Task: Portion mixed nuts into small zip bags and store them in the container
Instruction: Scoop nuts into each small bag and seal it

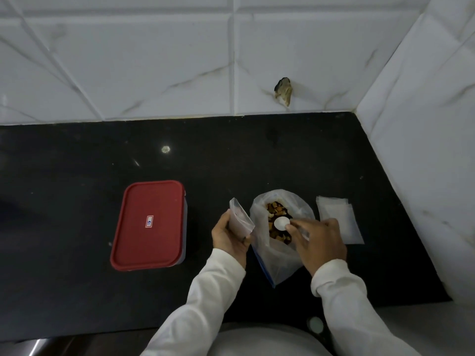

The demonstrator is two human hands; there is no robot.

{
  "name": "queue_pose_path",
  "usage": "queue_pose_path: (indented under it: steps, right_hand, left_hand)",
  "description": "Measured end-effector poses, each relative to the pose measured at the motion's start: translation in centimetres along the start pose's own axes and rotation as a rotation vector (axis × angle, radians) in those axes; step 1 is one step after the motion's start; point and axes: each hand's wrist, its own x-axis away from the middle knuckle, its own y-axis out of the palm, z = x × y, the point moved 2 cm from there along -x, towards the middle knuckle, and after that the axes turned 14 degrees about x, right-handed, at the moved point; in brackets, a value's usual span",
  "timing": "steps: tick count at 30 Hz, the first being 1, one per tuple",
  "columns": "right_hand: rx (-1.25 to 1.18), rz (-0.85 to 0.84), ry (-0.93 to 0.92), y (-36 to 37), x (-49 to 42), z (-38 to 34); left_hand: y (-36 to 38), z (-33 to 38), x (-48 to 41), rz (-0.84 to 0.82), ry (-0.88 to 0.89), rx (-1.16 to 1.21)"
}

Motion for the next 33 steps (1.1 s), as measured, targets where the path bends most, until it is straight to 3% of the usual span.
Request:
queue_pose_path:
  steps: [3, 5, 7, 18, 25, 29, 33]
  right_hand:
    - [-0.233, 0.152, -0.228, -2.0, 1.1, -2.2]
    - [-0.44, 0.134, -0.395, -2.6, 1.8, -4.4]
    - [-0.448, 0.105, -0.468, -2.5, 2.0, -6.2]
    - [-0.533, 0.099, -0.421, -3.9, 0.1, -7.3]
    - [-0.772, 0.107, -0.466, -7.5, 0.0, -7.7]
    - [-0.859, 0.003, -0.399, -7.9, -0.3, -8.2]
    - [-0.912, -0.018, -0.306, -7.5, -0.2, -8.9]
  left_hand:
    - [0.2, 0.5, 0.1, -0.013, 0.041, 0.014]
    - [0.0, 0.7, -0.3, -0.036, 0.064, -0.004]
    - [-0.1, 0.8, -0.3, -0.048, 0.065, -0.043]
    - [-0.5, 1.7, 0.7, -0.136, 0.326, -0.224]
    - [1.0, 4.5, 4.3, -0.436, 0.643, -0.622]
    - [3.1, 5.3, 5.9, -0.579, 0.688, -0.752]
    - [4.0, 5.9, 5.9, -0.553, 0.705, -0.837]
